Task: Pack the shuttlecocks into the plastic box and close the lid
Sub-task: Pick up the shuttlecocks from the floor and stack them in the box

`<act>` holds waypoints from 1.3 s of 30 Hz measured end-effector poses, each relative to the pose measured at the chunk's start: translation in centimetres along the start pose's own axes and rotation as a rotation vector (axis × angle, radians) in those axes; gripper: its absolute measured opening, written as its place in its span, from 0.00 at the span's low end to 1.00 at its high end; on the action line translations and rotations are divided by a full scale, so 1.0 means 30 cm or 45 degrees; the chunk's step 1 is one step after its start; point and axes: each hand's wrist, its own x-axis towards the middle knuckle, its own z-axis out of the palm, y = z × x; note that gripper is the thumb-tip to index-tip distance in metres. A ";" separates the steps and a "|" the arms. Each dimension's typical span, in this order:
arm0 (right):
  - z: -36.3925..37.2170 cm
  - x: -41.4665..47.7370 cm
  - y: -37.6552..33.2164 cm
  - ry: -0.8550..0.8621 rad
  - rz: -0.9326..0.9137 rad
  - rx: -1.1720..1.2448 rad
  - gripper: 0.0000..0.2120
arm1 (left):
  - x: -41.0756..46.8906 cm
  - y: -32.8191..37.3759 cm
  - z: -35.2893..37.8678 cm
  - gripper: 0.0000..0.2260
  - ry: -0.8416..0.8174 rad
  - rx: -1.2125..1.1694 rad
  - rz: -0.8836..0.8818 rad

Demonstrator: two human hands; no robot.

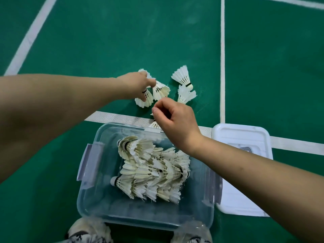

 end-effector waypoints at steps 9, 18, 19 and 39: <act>-0.060 -0.070 -0.027 0.034 0.195 0.109 0.07 | -0.300 0.046 -0.136 0.24 0.324 -0.272 0.002; -0.055 -0.138 -0.031 -0.116 0.306 0.179 0.14 | -0.527 0.165 -0.158 0.24 0.434 -0.375 0.107; -0.052 -0.141 -0.033 -0.138 0.331 0.221 0.15 | -0.542 0.180 -0.151 0.24 0.445 -0.397 0.116; 0.038 -0.244 0.049 -0.279 0.413 -0.001 0.16 | -0.640 0.201 -0.022 0.13 0.638 -0.820 0.065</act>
